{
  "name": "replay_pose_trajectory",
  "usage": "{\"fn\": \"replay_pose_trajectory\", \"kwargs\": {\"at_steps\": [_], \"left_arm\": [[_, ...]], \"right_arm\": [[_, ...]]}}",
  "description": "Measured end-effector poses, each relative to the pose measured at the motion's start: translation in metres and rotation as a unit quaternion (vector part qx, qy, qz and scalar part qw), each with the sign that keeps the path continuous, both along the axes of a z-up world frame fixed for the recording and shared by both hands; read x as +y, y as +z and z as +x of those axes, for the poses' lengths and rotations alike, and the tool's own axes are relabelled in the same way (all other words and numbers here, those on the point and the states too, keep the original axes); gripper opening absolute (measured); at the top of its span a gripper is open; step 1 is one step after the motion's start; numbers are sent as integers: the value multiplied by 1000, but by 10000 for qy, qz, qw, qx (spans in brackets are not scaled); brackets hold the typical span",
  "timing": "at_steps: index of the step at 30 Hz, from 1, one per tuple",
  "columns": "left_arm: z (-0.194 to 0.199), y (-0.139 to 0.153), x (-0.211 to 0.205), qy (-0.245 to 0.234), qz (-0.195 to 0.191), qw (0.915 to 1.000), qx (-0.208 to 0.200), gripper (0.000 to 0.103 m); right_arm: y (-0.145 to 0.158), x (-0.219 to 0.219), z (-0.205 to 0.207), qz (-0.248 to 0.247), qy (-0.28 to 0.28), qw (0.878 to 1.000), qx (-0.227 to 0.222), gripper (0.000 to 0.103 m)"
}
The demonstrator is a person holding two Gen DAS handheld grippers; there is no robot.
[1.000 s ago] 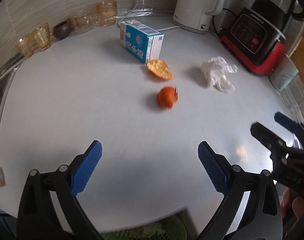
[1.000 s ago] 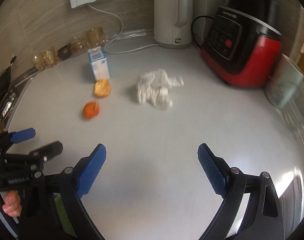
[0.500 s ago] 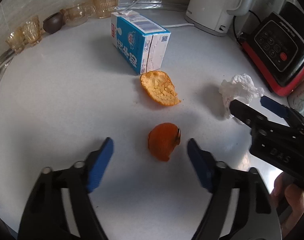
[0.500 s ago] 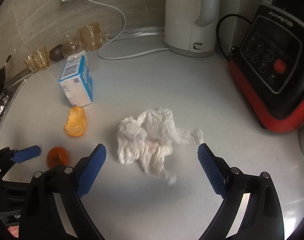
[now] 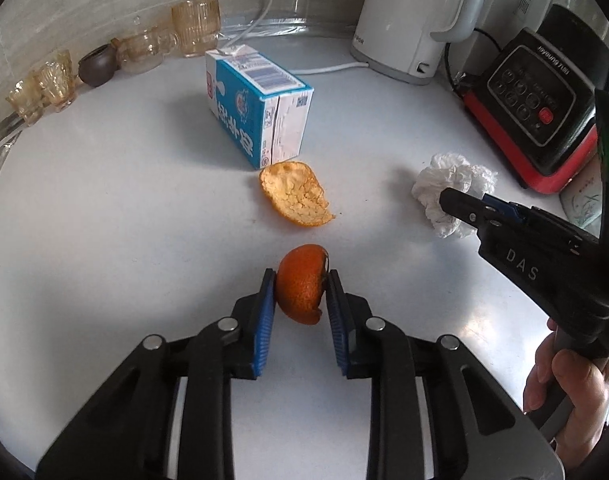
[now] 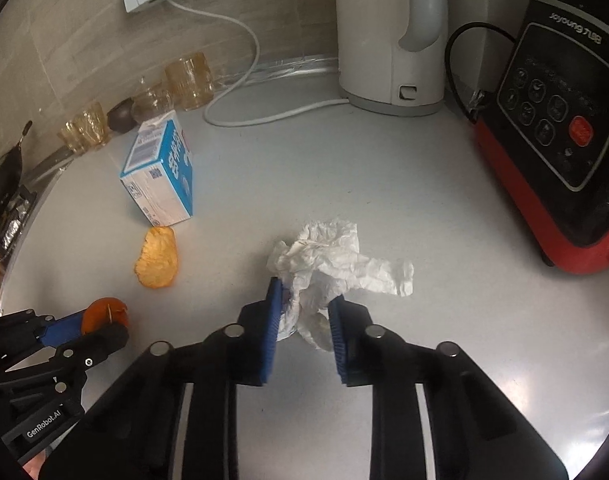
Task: Collect trash
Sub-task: 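Drop the orange and tissue into the green basket with both tools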
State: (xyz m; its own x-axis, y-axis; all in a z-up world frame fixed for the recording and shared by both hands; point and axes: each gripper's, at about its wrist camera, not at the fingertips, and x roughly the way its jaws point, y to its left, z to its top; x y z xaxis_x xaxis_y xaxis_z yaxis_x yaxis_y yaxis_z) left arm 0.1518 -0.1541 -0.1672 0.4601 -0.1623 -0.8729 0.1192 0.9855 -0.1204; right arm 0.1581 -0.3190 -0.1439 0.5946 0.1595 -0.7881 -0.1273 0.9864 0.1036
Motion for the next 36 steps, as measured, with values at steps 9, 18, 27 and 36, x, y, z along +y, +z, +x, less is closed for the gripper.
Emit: {"fn": "replay_pose_trajectory", "kwargs": {"at_steps": [9,18,27,36], "left_arm": [[-48,34,24,-59,-258,9996,-64,25],[-132,42,72,-366,-264,9990,-37,25],[-230,17,126,-855,-79,9958,329,25],[-294,8,154,-1256,-5,9914,369,25]], "right_arm": [[41,19,-59,-159,-81,9996,-208,16],[68,66,-148,-95,7,9993,-356,16],[57,135,-256,109,-93,9999,-83,16],[40,179,-335,223,-345,9990,169,16]]}}
